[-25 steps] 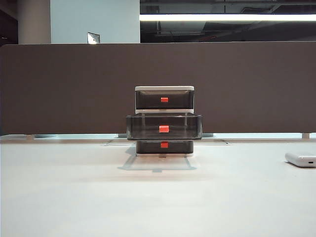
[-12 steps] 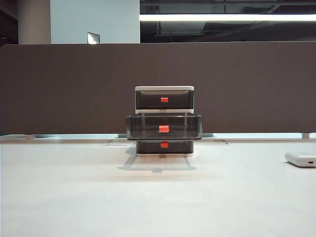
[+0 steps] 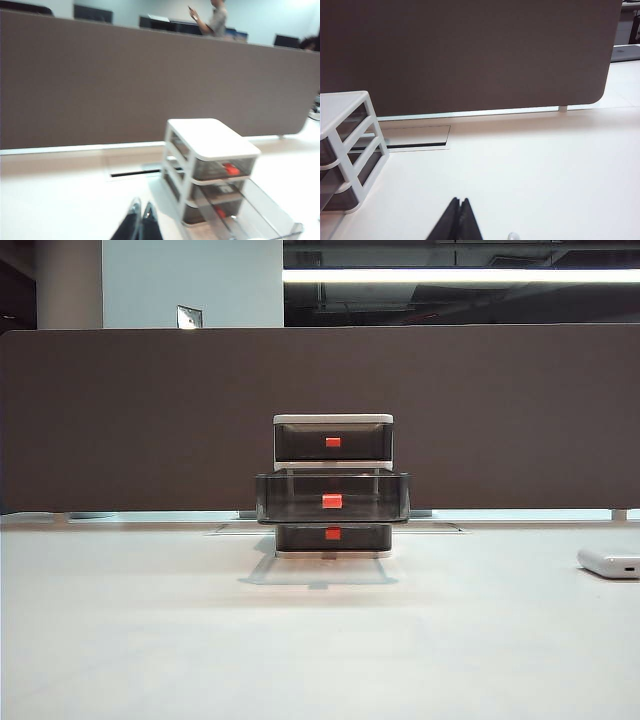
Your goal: Pick up the earphone case on the table, open the lid, insert the wireless earphone on the table into it, close the lid, put the earphone case into the second layer of the drawer, and finally close the drawer.
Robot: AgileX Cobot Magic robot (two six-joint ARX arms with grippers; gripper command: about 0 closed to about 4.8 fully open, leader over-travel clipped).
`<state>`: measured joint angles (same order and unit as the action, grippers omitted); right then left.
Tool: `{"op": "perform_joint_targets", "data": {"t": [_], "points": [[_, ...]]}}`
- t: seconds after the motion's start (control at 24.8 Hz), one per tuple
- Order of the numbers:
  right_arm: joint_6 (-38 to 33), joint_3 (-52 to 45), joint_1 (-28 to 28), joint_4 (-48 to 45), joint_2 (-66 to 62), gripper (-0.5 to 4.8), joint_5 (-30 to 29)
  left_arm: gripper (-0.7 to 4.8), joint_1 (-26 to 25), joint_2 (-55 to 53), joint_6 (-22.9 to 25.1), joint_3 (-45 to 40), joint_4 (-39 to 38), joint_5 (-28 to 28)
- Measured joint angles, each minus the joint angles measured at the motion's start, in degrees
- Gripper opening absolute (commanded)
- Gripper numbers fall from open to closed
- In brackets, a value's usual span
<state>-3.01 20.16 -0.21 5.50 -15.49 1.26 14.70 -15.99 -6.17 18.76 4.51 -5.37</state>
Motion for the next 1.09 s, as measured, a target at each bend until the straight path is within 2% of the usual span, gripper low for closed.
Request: {"op": "perform_joint_targets", "data": {"t": [0.28, 0.44, 0.57, 0.89, 1.09], "points": [[0.0, 0.3, 0.0, 0.9, 0.0, -0.01, 0.0, -0.06, 5.6, -6.2, 0.1, 3.3, -0.1, 0.0], [0.0, 1.8, 0.0, 4.5, -0.7, -0.01, 0.0, -0.06, 9.2, -9.7, 0.0, 5.2, -0.2, 0.0], [0.0, 2.4, 0.0, 6.4, -1.2, -0.01, 0.0, -0.06, 13.0, -12.2, 0.0, 6.0, -0.3, 0.0], [0.0, 2.5, 0.0, 7.5, -3.1, -0.01, 0.0, -0.06, 27.5, -18.6, 0.1, 7.1, -3.1, 0.0], [0.0, 3.3, 0.0, 10.1, -4.5, -0.01, -1.1, -0.06, 29.4, -19.0, -0.1, 7.5, -9.0, 0.0]]}}
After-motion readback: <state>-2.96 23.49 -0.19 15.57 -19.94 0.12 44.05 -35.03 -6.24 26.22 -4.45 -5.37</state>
